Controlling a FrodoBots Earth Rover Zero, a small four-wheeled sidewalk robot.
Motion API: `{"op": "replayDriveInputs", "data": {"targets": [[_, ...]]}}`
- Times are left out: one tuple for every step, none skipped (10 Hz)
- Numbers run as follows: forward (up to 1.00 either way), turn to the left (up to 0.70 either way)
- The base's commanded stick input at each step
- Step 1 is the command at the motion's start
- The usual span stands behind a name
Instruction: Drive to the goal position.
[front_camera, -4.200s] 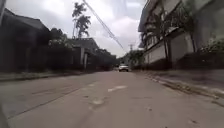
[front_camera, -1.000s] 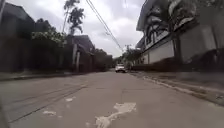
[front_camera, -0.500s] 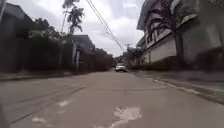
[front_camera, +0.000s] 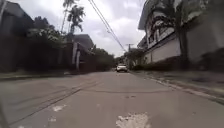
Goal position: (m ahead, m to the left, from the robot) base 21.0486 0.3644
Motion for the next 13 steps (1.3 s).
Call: {"op": "replayDriveInputs", "data": {"targets": [[0.50, 0.00], [0.50, 0.00], [0.50, 0.00], [0.50, 0.00], [0.50, 0.00], [0.50, 0.00], [0.50, 0.00], [0.50, 0.00], [0.50, 0.00], [0.50, 0.00], [0.50, 0.00], [0.50, 0.00], [0.50, 0.00]]}}
